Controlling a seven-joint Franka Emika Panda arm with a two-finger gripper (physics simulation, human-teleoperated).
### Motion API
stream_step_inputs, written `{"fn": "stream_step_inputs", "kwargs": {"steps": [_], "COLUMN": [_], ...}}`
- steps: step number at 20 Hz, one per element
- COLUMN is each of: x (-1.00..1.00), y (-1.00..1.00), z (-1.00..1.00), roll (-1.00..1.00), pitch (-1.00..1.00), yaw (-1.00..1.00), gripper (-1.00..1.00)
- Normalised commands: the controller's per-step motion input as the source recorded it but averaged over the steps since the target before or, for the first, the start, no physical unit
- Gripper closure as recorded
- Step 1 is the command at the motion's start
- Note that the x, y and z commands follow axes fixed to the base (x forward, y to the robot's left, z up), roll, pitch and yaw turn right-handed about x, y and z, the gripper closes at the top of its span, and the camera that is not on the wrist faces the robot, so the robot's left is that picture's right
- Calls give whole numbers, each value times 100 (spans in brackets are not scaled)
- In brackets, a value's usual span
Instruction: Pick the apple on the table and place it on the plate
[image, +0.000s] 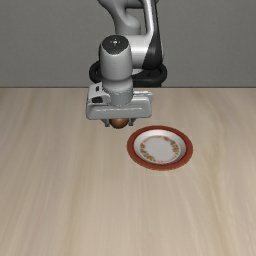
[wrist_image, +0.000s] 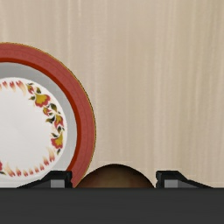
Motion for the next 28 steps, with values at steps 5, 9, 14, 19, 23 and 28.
{"fn": "stream_step_inputs", "kwargs": {"steps": [5,9,14,19,23,28], "x": [0,0,60,0,0,0], "y": [100,100,40,-40,0,0], "z": [0,0,0,0,0,0], "roll": [0,0,0,0,0,0], "pitch": [0,0,0,0,0,0], "yaw": [0,0,0,0,0,0], "gripper": [100,100,100,-100,-100,-100]}}
